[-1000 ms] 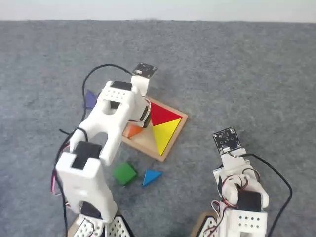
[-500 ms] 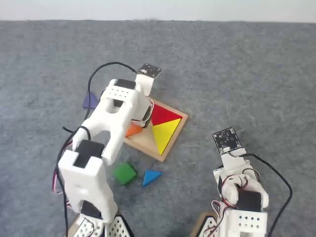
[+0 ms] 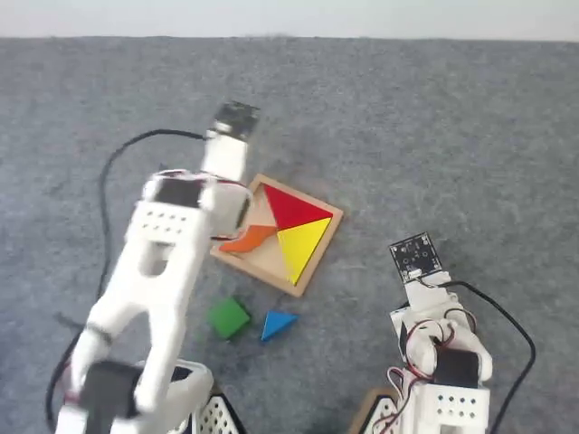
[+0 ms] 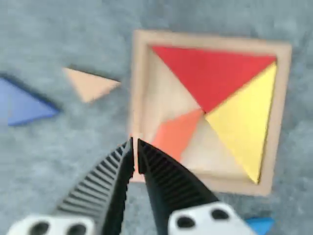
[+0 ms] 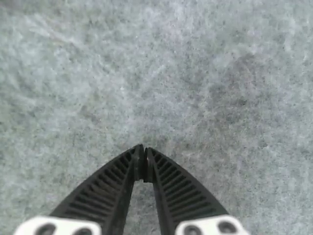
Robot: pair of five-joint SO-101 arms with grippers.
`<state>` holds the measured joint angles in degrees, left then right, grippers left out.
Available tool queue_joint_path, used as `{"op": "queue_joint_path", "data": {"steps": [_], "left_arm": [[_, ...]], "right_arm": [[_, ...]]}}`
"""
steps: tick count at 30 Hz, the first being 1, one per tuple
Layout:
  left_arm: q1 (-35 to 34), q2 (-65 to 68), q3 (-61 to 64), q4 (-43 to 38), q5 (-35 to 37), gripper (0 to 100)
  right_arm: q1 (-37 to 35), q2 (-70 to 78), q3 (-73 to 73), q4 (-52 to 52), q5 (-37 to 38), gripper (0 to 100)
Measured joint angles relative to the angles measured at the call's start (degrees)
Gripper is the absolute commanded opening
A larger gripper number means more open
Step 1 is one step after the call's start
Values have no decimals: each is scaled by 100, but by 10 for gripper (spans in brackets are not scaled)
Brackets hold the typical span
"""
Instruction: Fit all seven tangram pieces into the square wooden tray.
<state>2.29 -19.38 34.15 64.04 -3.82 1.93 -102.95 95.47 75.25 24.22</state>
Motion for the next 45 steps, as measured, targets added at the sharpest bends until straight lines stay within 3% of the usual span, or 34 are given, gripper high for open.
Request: {"op": "queue_joint_path", "data": {"steps": [3,7,11,20,45], "left_arm": [[-141,-220,105,0,-44,66],[211,18,202,0,-132,148],[615,853,193,-79,-237,148],[686,2778,-747,-255,-246,130],[695,2673,-888,-1046,440,96]], "right_arm": [[0,0,0,0,0,8],[0,0,0,0,0,8],[0,0,0,0,0,8],[0,0,0,0,0,8],[0,0,0,0,0,8]]}}
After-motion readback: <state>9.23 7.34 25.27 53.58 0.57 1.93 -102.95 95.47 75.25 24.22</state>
